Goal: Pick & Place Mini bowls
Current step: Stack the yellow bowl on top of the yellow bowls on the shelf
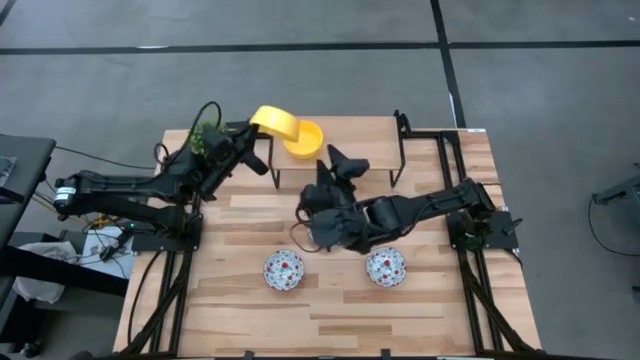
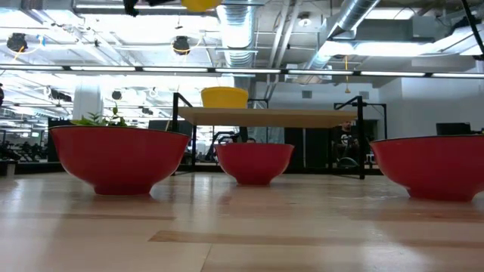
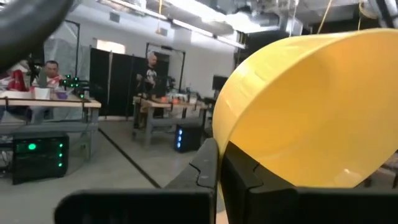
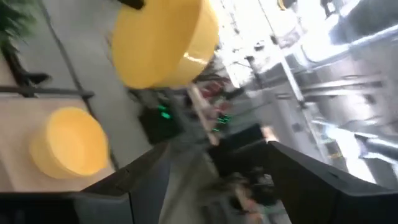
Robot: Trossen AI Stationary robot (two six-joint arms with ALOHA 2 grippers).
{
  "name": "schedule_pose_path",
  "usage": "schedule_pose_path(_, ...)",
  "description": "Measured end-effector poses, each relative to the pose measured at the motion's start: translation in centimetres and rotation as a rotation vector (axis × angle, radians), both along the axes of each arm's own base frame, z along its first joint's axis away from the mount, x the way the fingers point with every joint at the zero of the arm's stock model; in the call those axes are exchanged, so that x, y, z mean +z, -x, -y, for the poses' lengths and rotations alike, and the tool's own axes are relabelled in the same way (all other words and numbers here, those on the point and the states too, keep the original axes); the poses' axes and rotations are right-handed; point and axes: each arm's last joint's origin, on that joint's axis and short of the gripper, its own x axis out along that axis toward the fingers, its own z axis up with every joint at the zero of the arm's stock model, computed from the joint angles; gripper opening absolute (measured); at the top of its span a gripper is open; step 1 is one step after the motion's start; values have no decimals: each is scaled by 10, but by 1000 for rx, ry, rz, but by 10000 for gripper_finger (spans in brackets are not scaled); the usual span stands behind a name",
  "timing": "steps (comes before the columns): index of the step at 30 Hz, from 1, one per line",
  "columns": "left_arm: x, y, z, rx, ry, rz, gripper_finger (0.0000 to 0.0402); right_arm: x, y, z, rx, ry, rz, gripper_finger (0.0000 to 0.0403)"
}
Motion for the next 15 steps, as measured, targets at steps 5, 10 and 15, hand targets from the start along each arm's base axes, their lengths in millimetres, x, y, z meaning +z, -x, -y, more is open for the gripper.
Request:
schedule_pose_path(5,29,-7,-1,3,34,-100,2,3,43,18,108,-292,171,236)
schedule_pose_path(10,52,-21,-7,21,92,-194,2,0,78,42,33,-665,157,218)
schedule_pose_path(15,62,-46,-25,-53,184,-250,2,-3,86,36,63,-676,97,207)
